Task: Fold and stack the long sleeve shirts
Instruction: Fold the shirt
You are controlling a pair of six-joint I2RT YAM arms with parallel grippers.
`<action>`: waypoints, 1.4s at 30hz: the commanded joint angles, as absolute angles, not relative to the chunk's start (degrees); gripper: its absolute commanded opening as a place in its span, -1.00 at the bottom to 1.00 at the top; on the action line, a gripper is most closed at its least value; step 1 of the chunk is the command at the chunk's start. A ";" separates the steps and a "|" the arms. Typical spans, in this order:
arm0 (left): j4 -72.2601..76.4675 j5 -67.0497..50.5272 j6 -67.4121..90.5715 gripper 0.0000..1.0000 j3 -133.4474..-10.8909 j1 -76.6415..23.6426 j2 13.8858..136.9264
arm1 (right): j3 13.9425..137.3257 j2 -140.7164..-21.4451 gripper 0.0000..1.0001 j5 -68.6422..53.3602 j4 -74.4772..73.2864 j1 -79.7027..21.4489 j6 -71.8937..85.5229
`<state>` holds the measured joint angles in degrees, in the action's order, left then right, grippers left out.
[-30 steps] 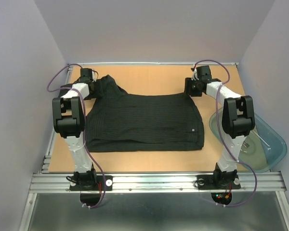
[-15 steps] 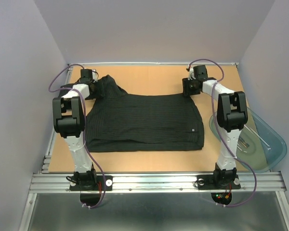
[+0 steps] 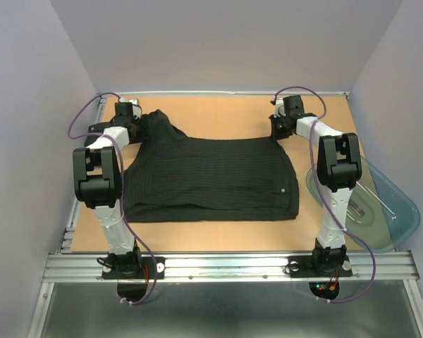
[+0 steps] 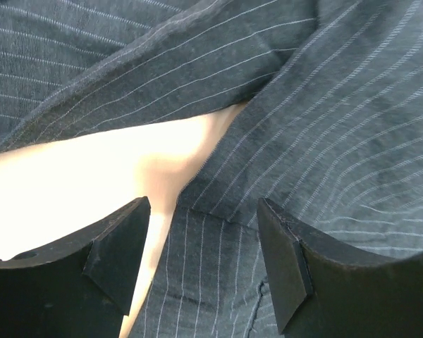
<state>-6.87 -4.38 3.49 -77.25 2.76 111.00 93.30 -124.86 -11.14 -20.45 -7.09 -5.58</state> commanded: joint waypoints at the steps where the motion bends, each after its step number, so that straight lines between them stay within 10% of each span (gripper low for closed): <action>1: -0.54 -7.38 2.46 0.48 -74.19 3.43 106.44 | 93.43 -124.81 -0.94 -12.65 -19.25 -6.59 -7.30; 25: -7.46 -4.93 0.53 0.12 -80.07 2.55 117.77 | 92.02 -123.49 -0.99 -11.34 -19.86 -6.59 -9.05; 42: -8.70 -5.63 0.35 -1.00 -79.28 1.06 116.46 | 93.34 -123.05 -0.99 -11.60 -19.86 -6.59 -9.23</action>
